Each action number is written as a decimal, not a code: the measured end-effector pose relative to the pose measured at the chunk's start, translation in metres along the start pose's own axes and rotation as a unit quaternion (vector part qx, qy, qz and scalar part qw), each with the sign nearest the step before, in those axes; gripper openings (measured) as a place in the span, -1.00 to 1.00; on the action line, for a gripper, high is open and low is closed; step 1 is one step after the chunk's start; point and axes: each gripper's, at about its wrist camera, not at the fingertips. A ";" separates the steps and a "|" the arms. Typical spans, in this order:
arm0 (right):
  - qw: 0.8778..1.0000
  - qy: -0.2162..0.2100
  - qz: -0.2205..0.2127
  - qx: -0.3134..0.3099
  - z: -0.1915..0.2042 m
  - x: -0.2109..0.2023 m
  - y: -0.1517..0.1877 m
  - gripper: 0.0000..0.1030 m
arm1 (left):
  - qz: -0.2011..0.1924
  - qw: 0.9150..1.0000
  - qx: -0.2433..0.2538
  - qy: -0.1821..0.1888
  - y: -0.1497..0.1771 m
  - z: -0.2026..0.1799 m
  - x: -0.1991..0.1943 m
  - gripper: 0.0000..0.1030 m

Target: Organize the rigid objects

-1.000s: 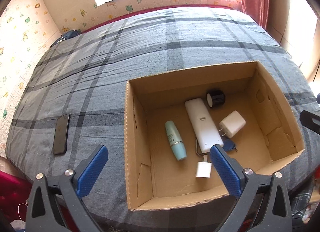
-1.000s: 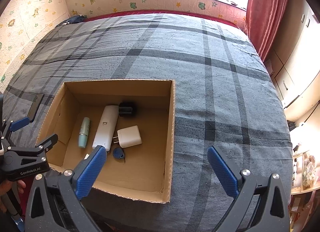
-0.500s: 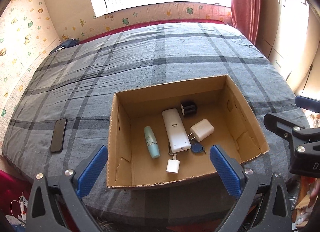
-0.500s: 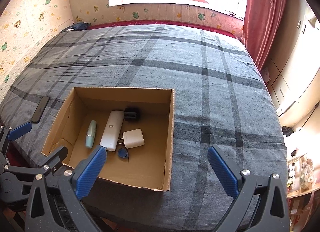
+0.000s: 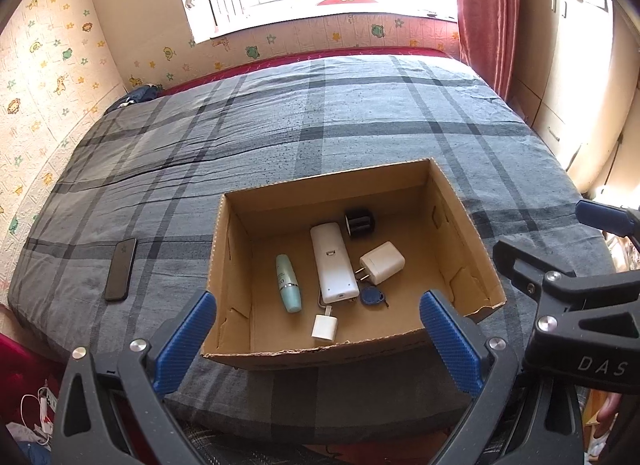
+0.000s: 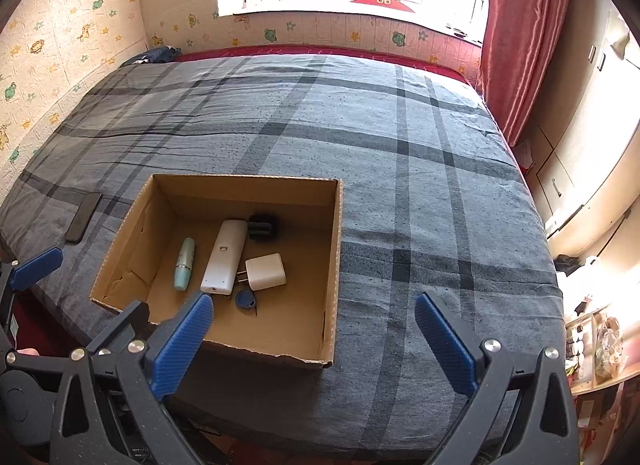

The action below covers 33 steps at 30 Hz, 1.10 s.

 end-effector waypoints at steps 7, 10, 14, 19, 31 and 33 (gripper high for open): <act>1.000 0.002 -0.002 0.002 -0.003 -0.005 0.002 1.00 | -0.007 1.000 0.003 -0.001 0.001 -0.002 -0.005 1.00; 1.000 0.001 -0.002 0.002 -0.003 -0.007 0.002 1.00 | -0.008 1.000 0.003 -0.001 0.000 -0.002 -0.007 1.00; 1.000 0.003 -0.004 -0.001 -0.002 -0.013 0.000 1.00 | -0.013 1.000 0.005 -0.005 -0.001 -0.001 -0.014 1.00; 1.000 0.009 -0.004 -0.003 -0.001 -0.022 -0.001 1.00 | -0.020 1.000 0.005 -0.003 -0.002 -0.001 -0.021 1.00; 1.000 0.016 -0.008 -0.004 -0.002 -0.034 -0.003 1.00 | -0.026 1.000 0.004 0.003 -0.004 -0.002 -0.029 1.00; 1.000 0.015 -0.007 -0.004 -0.002 -0.034 -0.004 1.00 | -0.025 1.000 0.004 0.003 -0.004 -0.002 -0.030 1.00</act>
Point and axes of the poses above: each gripper's, at about its wrist camera, not at the fingertips, and x roughly the way its jaws point, z to its left, y to its underside, and after that the axes turned 6 degrees about -z, right-handed
